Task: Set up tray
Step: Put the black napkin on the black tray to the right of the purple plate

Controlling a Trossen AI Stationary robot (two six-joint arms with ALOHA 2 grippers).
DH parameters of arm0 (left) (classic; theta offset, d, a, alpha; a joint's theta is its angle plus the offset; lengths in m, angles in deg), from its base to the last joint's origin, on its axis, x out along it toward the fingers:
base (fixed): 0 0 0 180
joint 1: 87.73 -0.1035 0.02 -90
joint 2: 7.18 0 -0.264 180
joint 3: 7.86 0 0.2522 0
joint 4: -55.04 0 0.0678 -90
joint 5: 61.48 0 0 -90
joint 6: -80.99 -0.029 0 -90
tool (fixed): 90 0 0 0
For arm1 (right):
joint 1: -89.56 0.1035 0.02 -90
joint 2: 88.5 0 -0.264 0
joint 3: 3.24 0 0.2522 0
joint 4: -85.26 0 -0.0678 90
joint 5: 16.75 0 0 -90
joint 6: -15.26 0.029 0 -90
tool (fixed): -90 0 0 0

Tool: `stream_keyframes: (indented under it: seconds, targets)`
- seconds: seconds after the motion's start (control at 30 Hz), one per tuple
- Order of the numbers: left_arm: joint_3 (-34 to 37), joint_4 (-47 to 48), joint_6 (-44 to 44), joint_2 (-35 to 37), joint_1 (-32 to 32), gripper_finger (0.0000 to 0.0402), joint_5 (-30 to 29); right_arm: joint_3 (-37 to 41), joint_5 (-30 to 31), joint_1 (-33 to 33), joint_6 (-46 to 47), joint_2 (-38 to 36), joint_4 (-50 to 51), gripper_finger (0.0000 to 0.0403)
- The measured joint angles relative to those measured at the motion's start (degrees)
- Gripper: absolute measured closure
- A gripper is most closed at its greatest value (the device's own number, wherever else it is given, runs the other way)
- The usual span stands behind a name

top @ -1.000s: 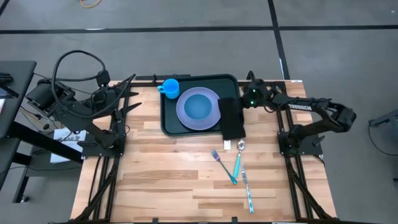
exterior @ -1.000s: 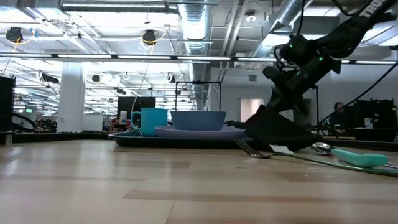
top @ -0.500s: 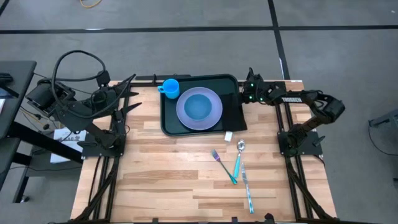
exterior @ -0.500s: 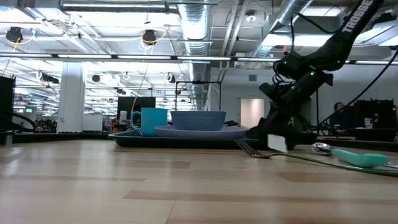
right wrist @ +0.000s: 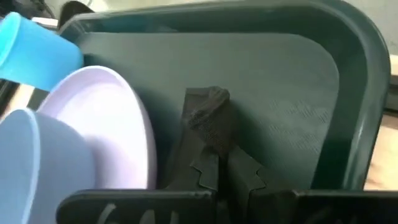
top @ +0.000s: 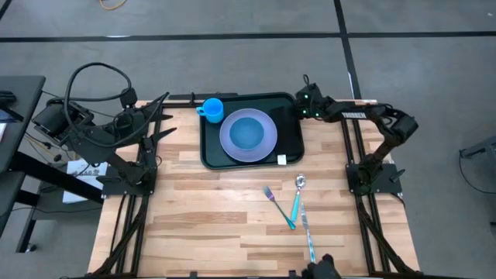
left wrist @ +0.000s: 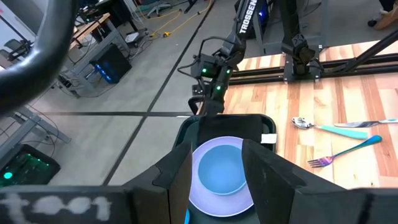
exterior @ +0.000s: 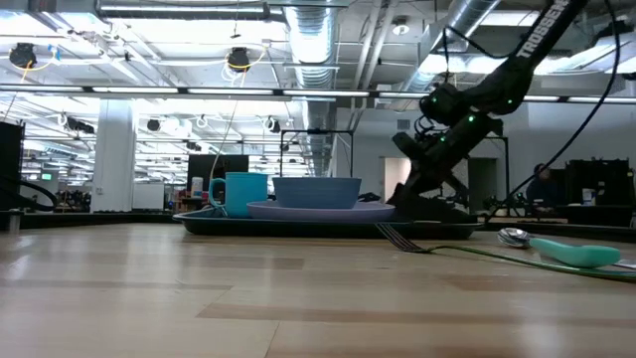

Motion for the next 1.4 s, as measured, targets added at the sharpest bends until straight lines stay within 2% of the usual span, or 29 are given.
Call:
stream_keyframes:
  seconds: [0.37, 0.8, 1.4]
  targets:
    - [0.0, -0.01, 0.0, 0.0, 0.02, 0.027, 0.01, -0.72, 4.81, -0.76, 0.28, 4.27, 2.35, 0.0403]
    - [0.0, 0.0, 0.0, 0.0, 0.0, 0.027, 0.01, -0.72, 9.22, -1.01, -2.49, -1.42, 9.74, 0.0403]
    - [0.0, 0.0, 1.07, 0.0, 0.02, 0.027, 0.55, -0.72, 6.24, -1.07, -6.04, -1.22, 7.34, 0.0403]
